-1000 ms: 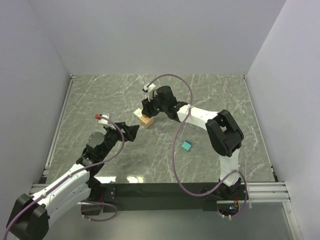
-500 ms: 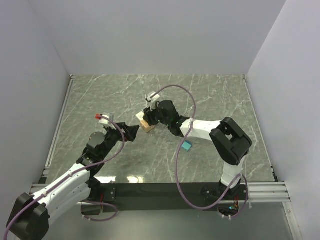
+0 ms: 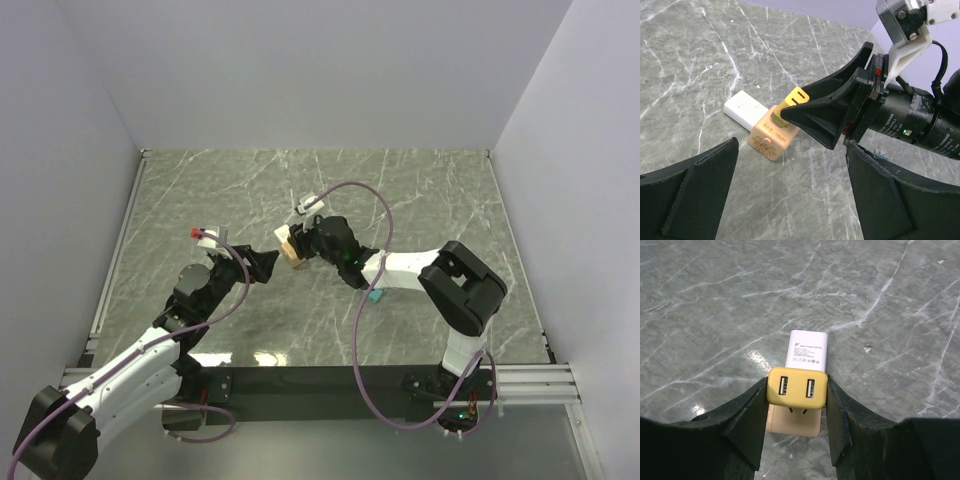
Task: Insert the plug
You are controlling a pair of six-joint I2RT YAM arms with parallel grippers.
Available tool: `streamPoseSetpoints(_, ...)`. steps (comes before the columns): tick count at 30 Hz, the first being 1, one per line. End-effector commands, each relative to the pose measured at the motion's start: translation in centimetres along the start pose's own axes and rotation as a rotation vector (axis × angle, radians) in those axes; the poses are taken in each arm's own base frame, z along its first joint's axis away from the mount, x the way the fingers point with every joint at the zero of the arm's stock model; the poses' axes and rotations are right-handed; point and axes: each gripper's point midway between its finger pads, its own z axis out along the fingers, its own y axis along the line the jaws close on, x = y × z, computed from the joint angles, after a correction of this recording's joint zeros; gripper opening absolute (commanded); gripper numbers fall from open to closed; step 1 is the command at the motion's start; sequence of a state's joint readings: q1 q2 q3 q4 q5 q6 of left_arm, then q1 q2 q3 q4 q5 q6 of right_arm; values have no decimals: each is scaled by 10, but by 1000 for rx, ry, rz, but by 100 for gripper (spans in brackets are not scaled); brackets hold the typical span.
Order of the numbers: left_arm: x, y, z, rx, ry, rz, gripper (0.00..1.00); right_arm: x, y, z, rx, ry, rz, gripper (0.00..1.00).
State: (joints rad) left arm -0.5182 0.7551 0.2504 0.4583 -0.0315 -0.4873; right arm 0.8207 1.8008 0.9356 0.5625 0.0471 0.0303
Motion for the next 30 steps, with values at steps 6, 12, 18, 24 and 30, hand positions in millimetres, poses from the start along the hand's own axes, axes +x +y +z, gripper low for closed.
streamPoseSetpoints(6,-9,-1,-1,4,-38,-2,95,96,4,-19,18,277,-16,0)
streamPoseSetpoints(12,-9,-2,-3,8,-41,-4,94,109,6,-19,18,315,-15,0)
streamPoseSetpoints(18,-10,-3,-4,14,-45,-7,94,127,9,-19,11,360,-4,0)
streamPoseSetpoints(24,-10,-4,-5,20,-47,-8,94,139,10,-19,18,399,-8,0)
streamPoseSetpoints(30,-9,-3,-6,19,-49,-8,94,155,14,-17,18,453,-29,0)
